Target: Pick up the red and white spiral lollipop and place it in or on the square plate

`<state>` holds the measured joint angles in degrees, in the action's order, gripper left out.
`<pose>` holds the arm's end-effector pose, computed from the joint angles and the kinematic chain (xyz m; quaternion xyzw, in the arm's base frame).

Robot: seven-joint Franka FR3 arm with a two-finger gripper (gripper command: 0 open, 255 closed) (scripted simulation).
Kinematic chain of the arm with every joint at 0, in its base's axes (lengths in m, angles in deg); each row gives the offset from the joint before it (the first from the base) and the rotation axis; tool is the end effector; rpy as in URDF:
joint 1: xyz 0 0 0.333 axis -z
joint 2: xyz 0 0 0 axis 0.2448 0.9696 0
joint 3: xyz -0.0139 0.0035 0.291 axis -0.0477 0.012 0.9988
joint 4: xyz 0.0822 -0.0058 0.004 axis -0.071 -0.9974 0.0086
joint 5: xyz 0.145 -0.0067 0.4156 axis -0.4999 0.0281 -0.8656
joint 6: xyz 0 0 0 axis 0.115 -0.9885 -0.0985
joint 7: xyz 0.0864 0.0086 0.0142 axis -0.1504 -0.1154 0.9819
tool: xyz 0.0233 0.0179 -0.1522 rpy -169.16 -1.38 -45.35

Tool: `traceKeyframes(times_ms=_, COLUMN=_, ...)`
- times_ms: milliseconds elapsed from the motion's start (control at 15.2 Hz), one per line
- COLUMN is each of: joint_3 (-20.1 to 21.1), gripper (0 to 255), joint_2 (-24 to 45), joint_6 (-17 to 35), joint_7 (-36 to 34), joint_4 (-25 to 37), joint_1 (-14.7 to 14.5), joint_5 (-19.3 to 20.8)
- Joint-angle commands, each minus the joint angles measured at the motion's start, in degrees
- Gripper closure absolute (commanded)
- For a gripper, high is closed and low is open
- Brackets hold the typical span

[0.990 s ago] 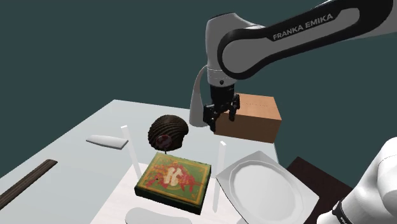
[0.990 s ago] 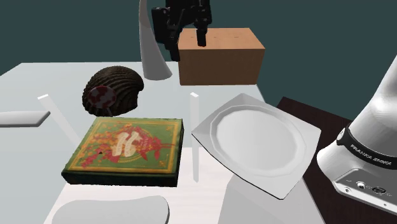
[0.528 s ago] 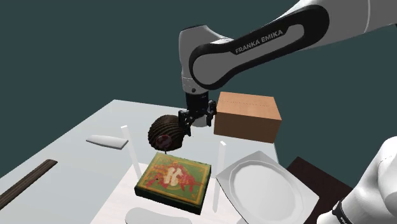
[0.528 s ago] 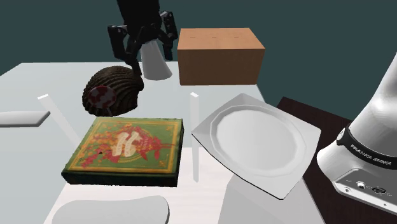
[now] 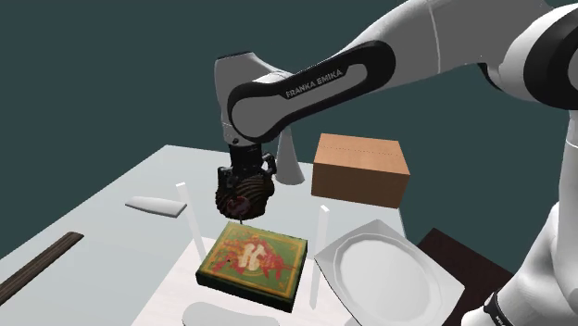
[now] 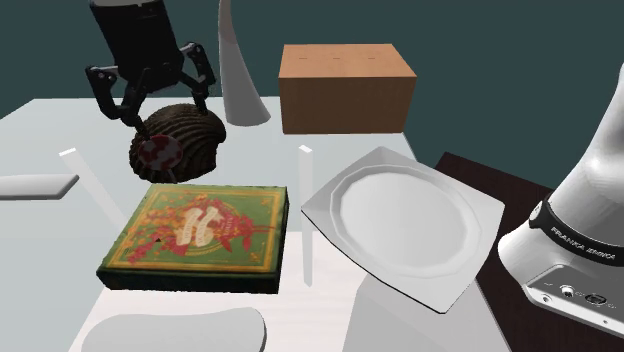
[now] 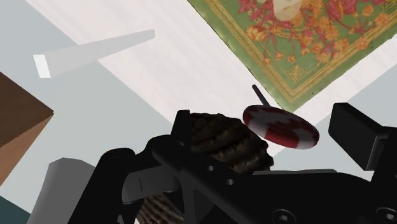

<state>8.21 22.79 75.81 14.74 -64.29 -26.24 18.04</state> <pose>0.5981 0.3277 0.3074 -0.9990 0.0416 0.0141 0.0014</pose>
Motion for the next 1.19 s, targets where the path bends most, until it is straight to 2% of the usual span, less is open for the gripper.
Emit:
traceKeyframes(times_ms=0, joint_3=-0.3, gripper=0, joint_2=4.9, joint_6=-0.8, joint_7=-1.4, joint_4=6.2, joint_1=-1.3, joint_5=1.4)
traceKeyframes(times_ms=66, joint_3=-0.5, gripper=0, joint_2=7.2, joint_6=-1.3, joint_7=-2.1, joint_4=9.2, joint_1=-2.1, joint_5=2.0)
traceKeyframes(times_ms=132, joint_3=-0.5, gripper=0, joint_2=7.4, joint_6=-1.3, joint_7=-2.2, joint_4=9.5, joint_1=-2.2, joint_5=2.1)
traceKeyframes(times_ms=594, joint_3=-0.9, gripper=0, joint_2=9.4, joint_6=3.5, joint_7=-2.7, joint_4=6.5, joint_1=-2.4, joint_5=2.8)
traceKeyframes(times_ms=1122, joint_3=-0.9, gripper=0, joint_2=9.4, joint_6=3.5, joint_7=-2.7, joint_4=6.5, joint_1=-2.4, joint_5=2.8)
